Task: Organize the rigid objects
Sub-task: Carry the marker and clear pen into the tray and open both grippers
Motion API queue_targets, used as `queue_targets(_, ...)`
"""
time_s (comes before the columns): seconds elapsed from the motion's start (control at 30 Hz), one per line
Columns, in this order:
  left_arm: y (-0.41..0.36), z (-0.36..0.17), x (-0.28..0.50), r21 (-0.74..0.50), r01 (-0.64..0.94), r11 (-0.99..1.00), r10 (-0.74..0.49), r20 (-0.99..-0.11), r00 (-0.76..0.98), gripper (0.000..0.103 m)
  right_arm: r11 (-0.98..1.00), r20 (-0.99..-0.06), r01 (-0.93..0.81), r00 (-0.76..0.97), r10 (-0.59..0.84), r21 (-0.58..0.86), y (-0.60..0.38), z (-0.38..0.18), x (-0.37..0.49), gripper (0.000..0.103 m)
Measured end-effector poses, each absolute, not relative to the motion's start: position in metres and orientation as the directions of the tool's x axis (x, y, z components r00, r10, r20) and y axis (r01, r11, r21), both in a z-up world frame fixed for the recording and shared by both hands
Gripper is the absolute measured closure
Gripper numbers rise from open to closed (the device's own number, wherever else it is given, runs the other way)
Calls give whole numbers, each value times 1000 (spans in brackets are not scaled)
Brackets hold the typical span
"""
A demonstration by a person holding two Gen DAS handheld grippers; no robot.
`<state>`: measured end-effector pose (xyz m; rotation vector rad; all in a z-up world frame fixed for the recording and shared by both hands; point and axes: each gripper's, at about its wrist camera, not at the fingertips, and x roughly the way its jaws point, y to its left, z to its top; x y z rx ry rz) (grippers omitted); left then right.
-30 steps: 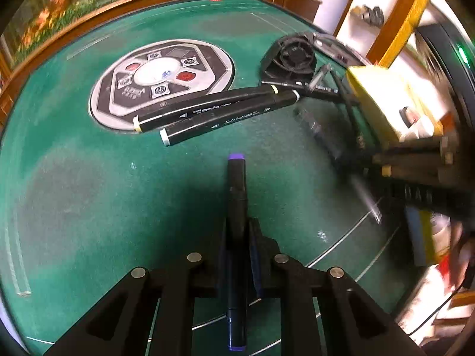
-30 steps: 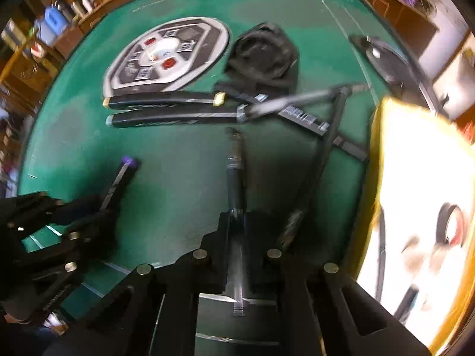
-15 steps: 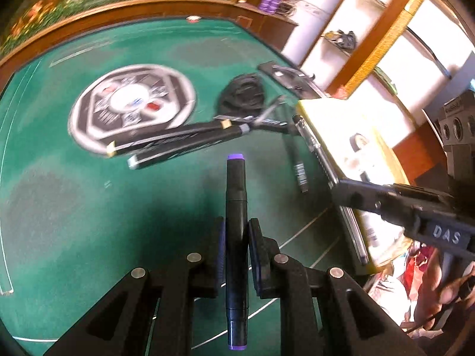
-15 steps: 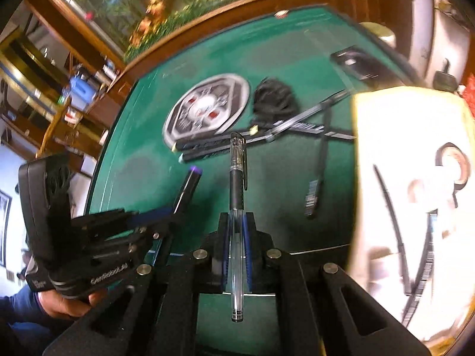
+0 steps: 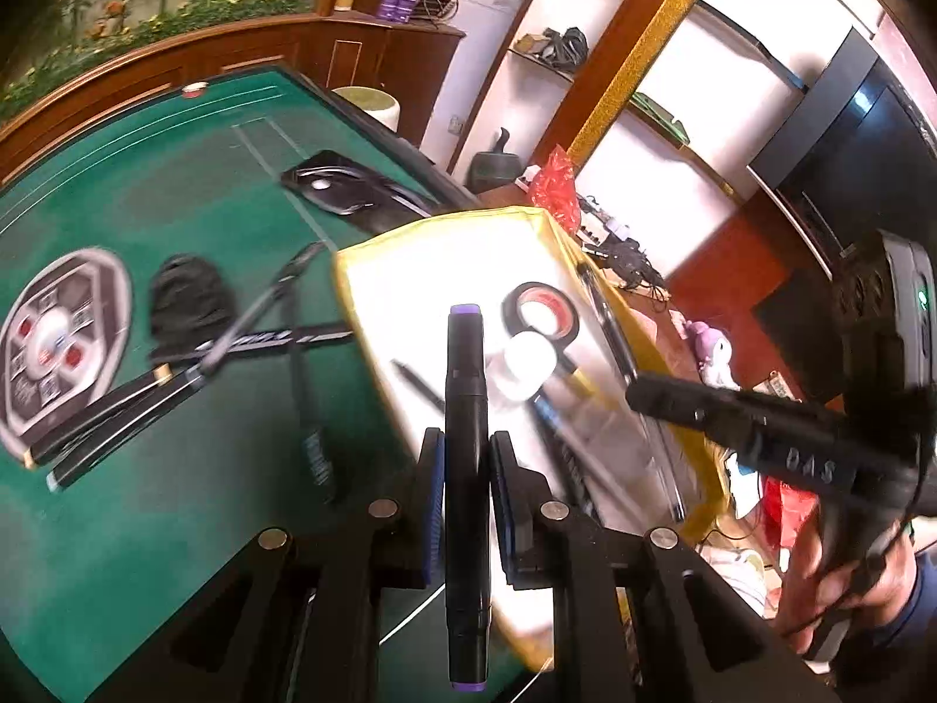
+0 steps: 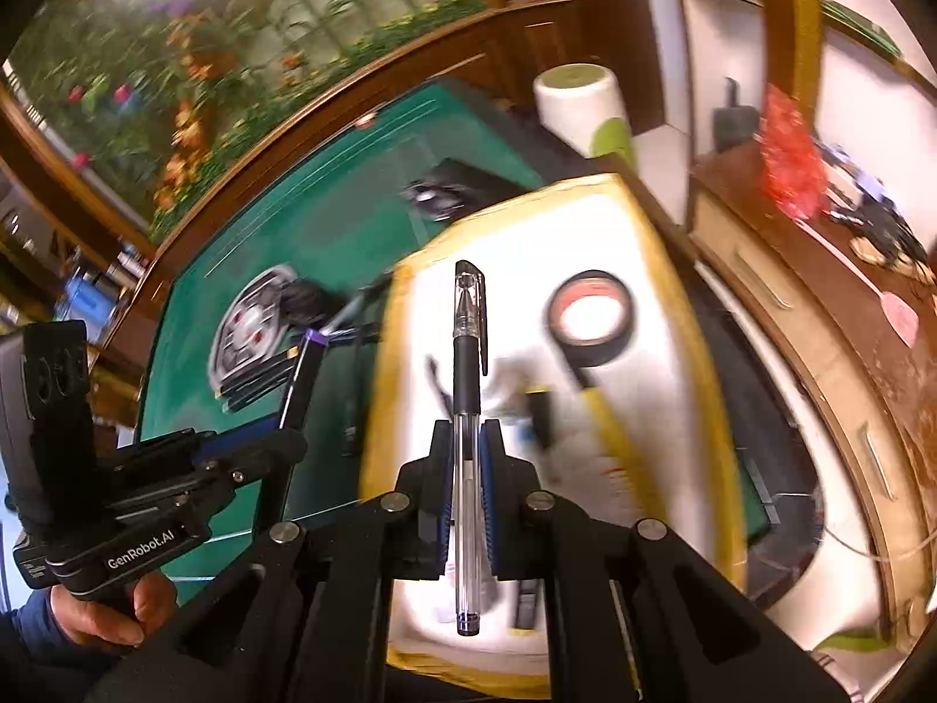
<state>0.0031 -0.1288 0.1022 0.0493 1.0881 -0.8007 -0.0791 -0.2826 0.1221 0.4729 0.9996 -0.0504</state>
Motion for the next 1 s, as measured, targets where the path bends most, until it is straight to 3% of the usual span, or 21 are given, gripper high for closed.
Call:
queue_targets(0.53, -188, 59, 41, -283, 501, 818, -439, -870, 226, 88, 907, -860, 246, 470, 197, 343, -316, 82, -51, 95)
queue_targets(1.0, -190, 46, 42, -287, 526, 801, -440, -878, 190, 88, 918, -882, 230, 425, 204, 324, -308, 70, -35, 94)
